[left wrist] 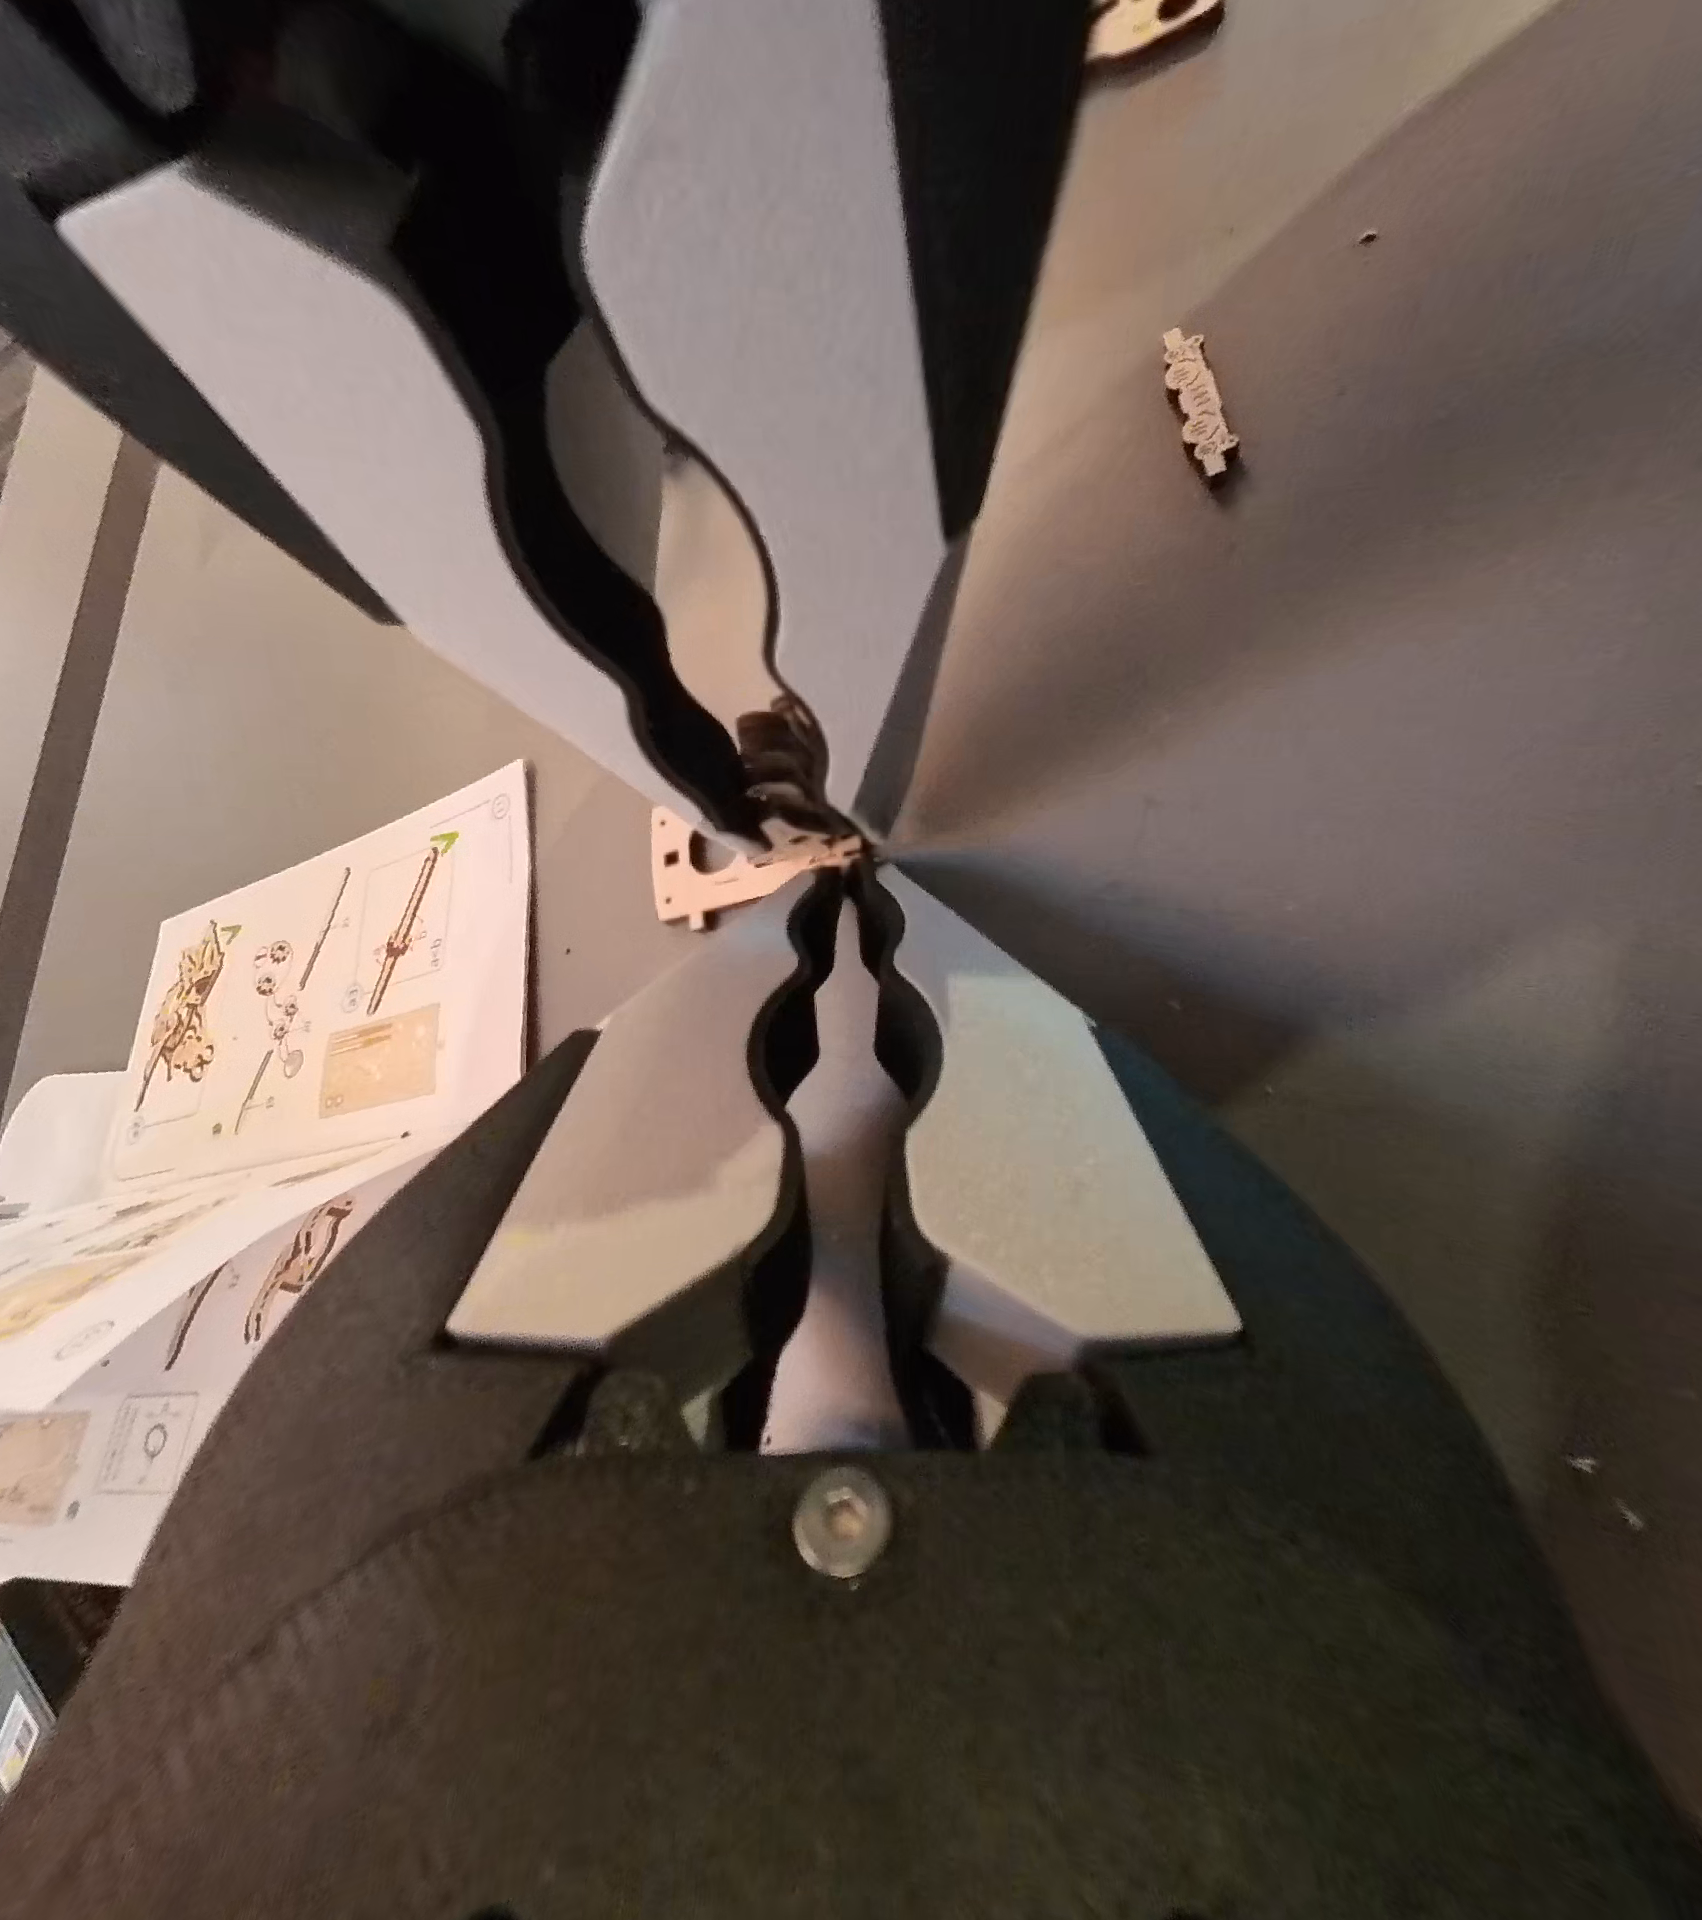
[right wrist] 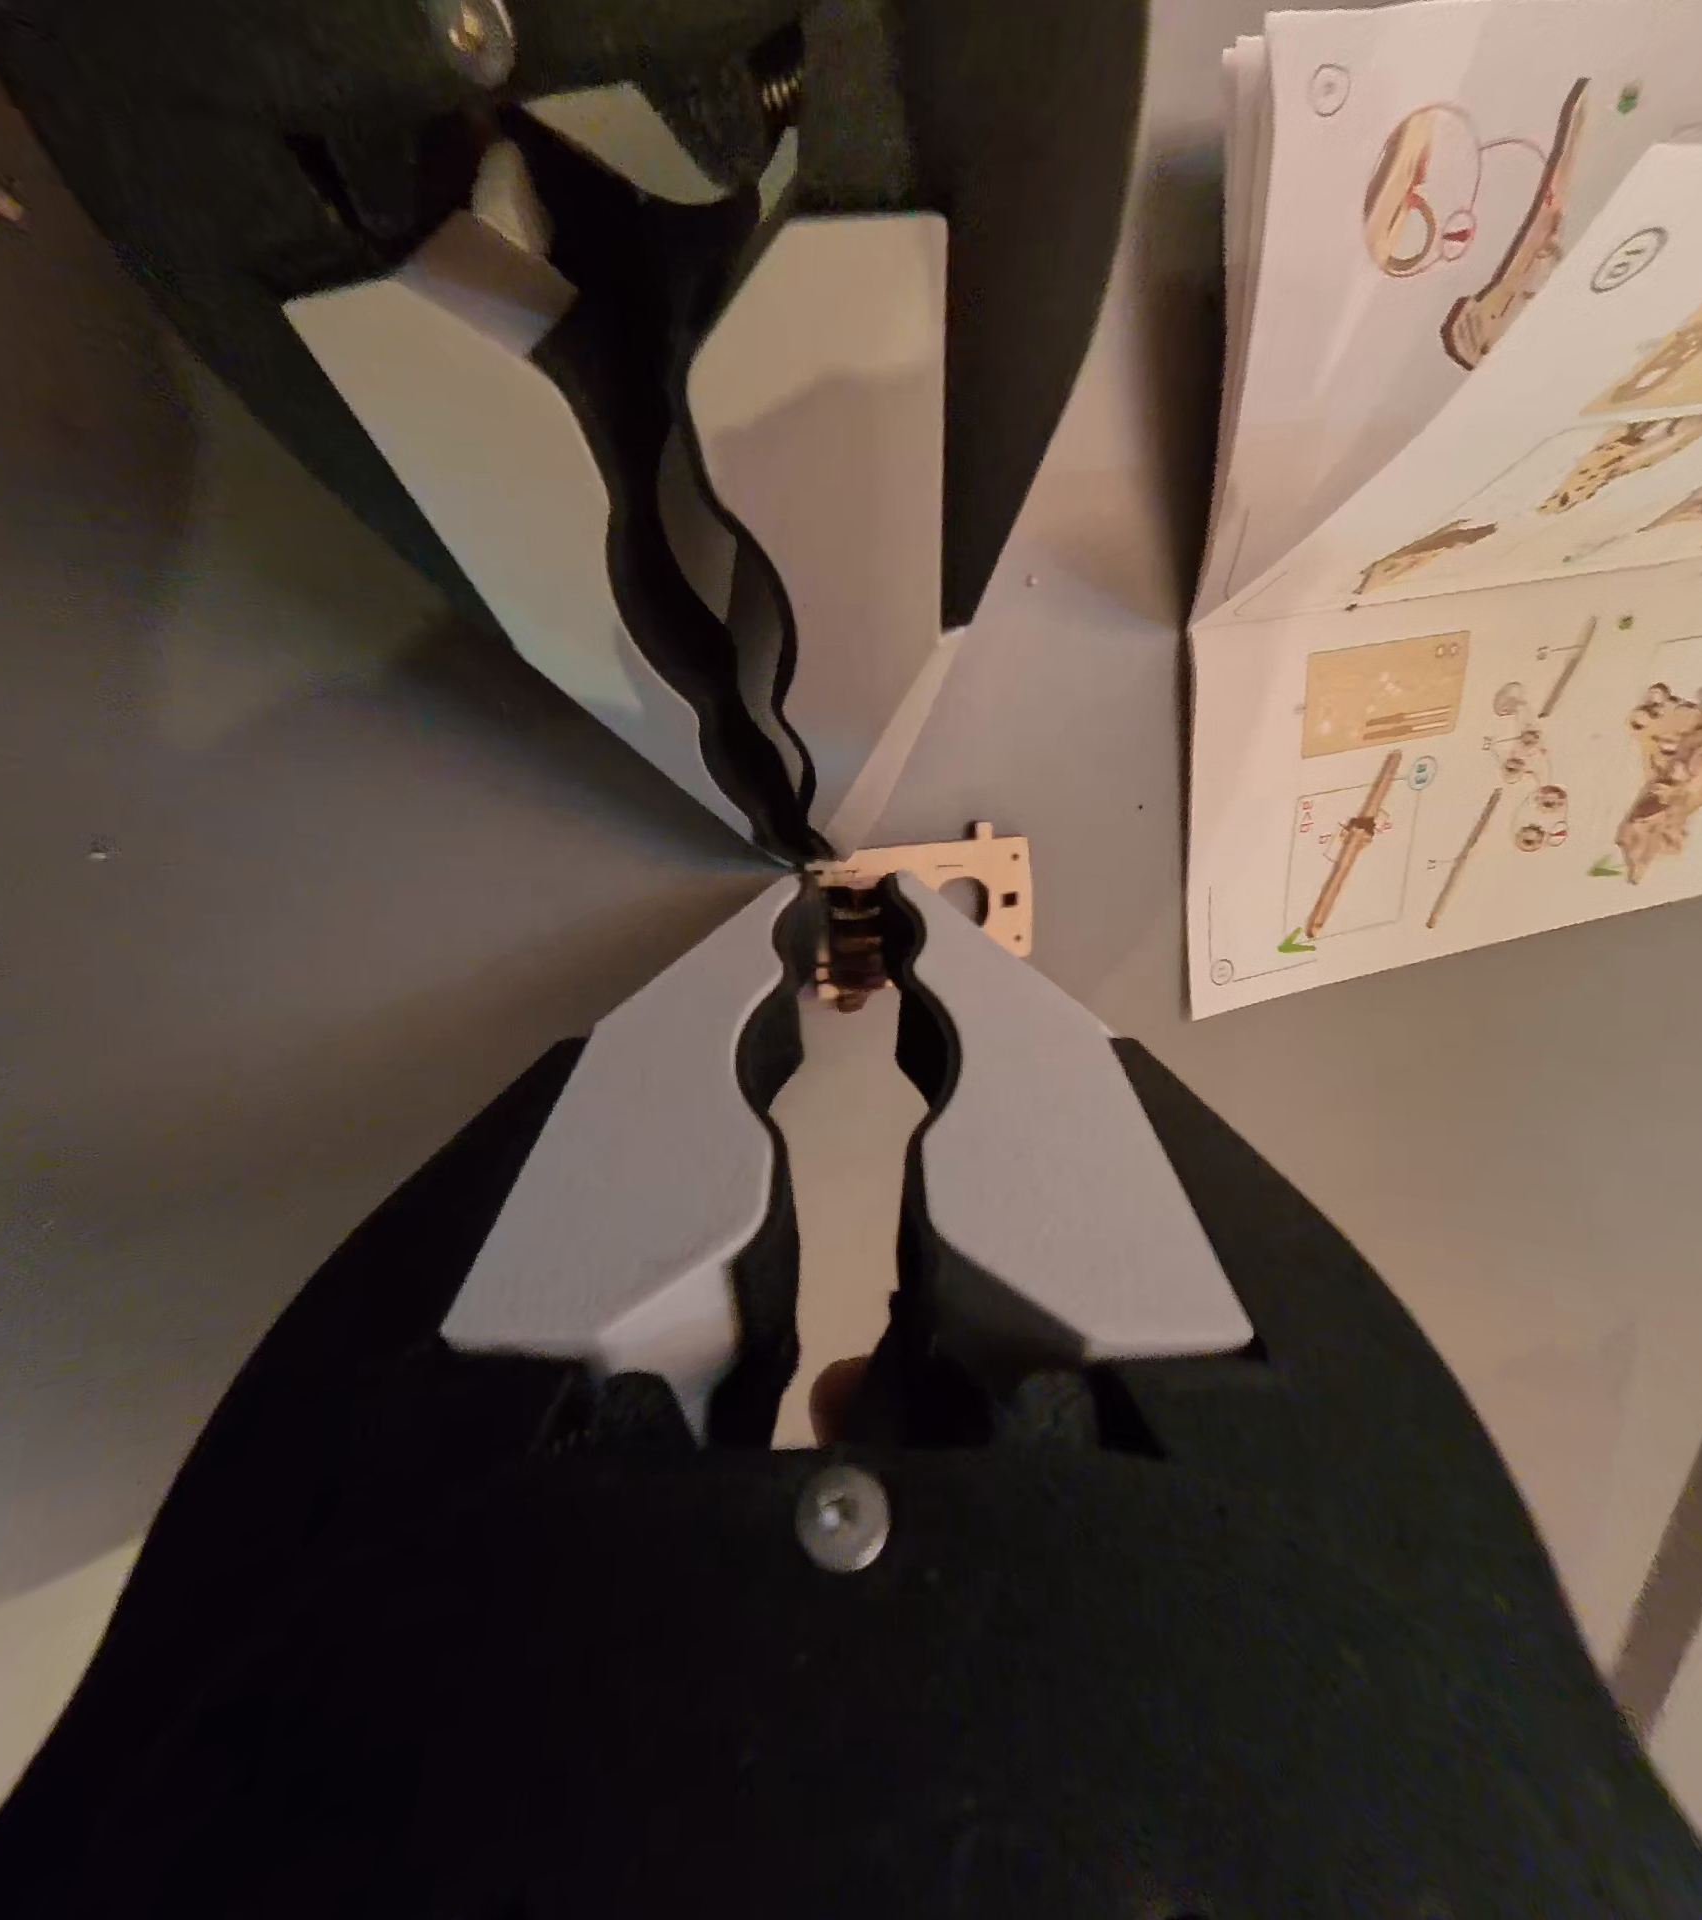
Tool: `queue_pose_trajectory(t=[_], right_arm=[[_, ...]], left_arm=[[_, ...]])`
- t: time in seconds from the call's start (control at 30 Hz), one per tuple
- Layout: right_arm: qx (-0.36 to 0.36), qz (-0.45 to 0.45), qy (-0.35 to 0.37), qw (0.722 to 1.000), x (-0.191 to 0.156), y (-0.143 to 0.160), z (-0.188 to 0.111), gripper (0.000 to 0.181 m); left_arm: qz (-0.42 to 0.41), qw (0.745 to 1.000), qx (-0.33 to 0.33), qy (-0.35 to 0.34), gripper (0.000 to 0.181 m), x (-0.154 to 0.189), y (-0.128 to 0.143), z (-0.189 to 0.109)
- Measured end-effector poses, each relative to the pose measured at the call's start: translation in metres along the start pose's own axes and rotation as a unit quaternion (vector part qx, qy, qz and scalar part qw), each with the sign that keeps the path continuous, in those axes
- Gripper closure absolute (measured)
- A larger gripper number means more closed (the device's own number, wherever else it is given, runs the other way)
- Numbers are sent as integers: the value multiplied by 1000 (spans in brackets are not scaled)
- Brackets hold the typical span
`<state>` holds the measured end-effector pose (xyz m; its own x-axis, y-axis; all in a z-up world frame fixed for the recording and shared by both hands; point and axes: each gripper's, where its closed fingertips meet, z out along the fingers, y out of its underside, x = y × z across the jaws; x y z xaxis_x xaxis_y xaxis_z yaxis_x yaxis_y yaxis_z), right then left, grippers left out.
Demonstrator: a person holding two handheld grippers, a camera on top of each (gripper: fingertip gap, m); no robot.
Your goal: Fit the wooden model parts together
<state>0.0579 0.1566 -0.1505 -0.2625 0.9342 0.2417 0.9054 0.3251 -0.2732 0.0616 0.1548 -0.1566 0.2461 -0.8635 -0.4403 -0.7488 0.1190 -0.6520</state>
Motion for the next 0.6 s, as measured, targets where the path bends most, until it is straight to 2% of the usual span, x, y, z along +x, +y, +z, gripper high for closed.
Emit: queue_pose_trajectory(t=[0.03, 0.17, 0.37, 0.47, 0.6], right_arm=[[0, 10, -15, 1000, -2, 0, 0, 167], [-1, 21, -53, 998, 0, -1, 0, 173], [-8, -33, -95, 995, 0, 2, -2, 175], [-3, -59, -89, 994, 1, 2, -2, 175], [-3, -60, -88, 994, 2, 4, -2, 174]], left_arm=[[1, 1000, 0, -1, 180, 0, 0, 0], [5, 1000, 0, -2, 181, 0, -1, 1], [6, 1000, 2, -2, 181, -1, -2, 2], [12, 1000, 2, -13, 181, -3, -2, 1], [-13, 1000, 9, -22, 159, -13, 0, -2]])
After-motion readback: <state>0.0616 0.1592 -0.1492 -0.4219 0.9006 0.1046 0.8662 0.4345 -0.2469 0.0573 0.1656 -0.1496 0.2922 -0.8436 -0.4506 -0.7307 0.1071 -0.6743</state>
